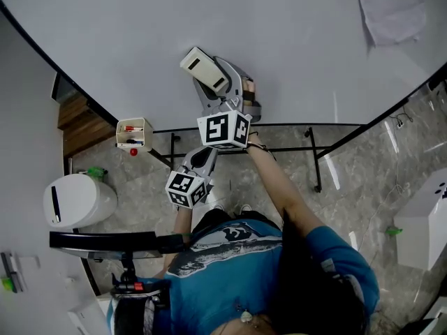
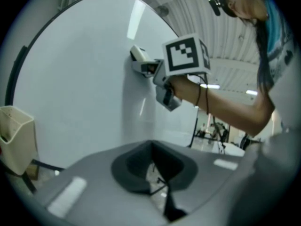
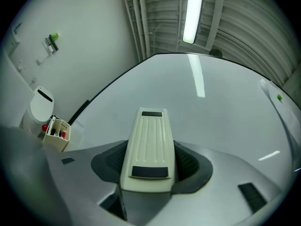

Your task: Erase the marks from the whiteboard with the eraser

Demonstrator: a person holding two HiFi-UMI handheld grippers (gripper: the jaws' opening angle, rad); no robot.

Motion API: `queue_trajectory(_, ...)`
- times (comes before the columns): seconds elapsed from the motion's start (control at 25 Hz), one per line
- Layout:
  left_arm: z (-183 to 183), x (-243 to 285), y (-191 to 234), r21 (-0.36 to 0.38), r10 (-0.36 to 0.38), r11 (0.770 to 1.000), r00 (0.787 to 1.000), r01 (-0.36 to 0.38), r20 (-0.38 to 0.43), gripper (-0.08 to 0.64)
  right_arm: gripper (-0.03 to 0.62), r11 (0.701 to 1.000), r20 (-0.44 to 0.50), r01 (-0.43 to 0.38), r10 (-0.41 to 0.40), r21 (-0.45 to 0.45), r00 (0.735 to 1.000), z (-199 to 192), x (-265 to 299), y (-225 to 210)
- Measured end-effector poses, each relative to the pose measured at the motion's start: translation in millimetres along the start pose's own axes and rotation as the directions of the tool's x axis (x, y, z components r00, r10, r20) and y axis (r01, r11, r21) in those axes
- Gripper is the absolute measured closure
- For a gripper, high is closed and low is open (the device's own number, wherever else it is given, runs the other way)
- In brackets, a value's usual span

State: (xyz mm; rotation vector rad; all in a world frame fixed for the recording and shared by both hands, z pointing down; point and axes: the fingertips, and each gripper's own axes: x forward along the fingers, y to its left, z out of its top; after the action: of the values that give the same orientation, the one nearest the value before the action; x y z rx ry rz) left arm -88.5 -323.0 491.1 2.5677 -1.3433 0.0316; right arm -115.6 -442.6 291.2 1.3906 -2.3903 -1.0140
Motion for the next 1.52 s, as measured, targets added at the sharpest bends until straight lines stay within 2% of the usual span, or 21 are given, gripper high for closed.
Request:
queue_trajectory(0.12, 1.7, -5.7, 1.8, -0.001, 0.005, 1.000, 1.000, -0.005, 0.002, 0.557, 0.328, 0.999, 0.000, -0.034, 0.034, 0.033, 0.999, 6.4, -3.9, -0.9)
queue_trajectory(0.24, 0.0, -5.9, 1.6, -0.005, 0.003, 1.000, 1.000, -0.003, -0.004, 0.557, 0.328, 0.990, 0.026, -0.028, 0.025, 0.137, 0.999, 15.0, -17.7, -23.6)
queue_trajectory(0.4, -5.2, 7.5, -0.5, -0.005, -0.019, 1.000, 1.000, 0.019, -0.015, 0.557, 0.328, 0.958, 0.086, 0.074, -0.101, 0.276, 0.991, 17.5, -40.3, -94.2)
queue_trajectory(0.56, -4.0, 13.4, -10.8, 0.003, -0.056, 0.998, 0.998, 0.056, -0.023, 0.557, 0.328, 0.933, 0.024, 0.213, -0.230, 0.291, 0.973, 11.9, -71.6, -183.4)
queue_trajectory(0.64, -4.2, 18.8, -17.8, 0.007, -0.075, 0.997, 0.997, 0.075, -0.027, 0.557, 0.328, 0.906, -0.006, 0.289, -0.301, 0.309, 0.953, -5.5, -89.6, -227.6)
queue_trajectory(0.76, -4.1, 23.0, -25.5, 0.011, -0.098, 0.995, 0.995, 0.098, -0.031, 0.557, 0.328, 0.851, -0.040, 0.385, -0.398, 0.357, 0.916, -34.4, -118.5, -281.0)
queue_trajectory(0.92, -3.7, 28.4, -33.9, 0.017, -0.117, 0.993, 0.993, 0.117, -0.035, 0.557, 0.328, 0.792, -0.125, 0.475, -0.465, 0.383, 0.876, -69.5, -146.1, -328.0)
queue_trajectory(1.04, -2.6, 29.3, -36.5, 0.019, -0.125, 0.992, 0.992, 0.125, -0.037, 0.557, 0.329, 0.785, -0.163, 0.487, -0.461, 0.384, 0.872, -86.1, -148.8, -337.6)
queue_trajectory(1.28, -4.0, 27.0, -28.5, 0.014, -0.107, 0.994, 0.994, 0.107, -0.036, 0.557, 0.328, 0.782, -0.163, 0.474, -0.448, 0.404, 0.879, -90.7, -141.1, -326.1)
queue_trajectory(1.52, -5.3, 26.8, -26.3, 0.012, -0.090, 0.996, 0.995, 0.090, -0.035, 0.557, 0.330, 0.816, -0.132, 0.447, -0.430, 0.367, 0.893, -79.2, -122.3, -291.7)
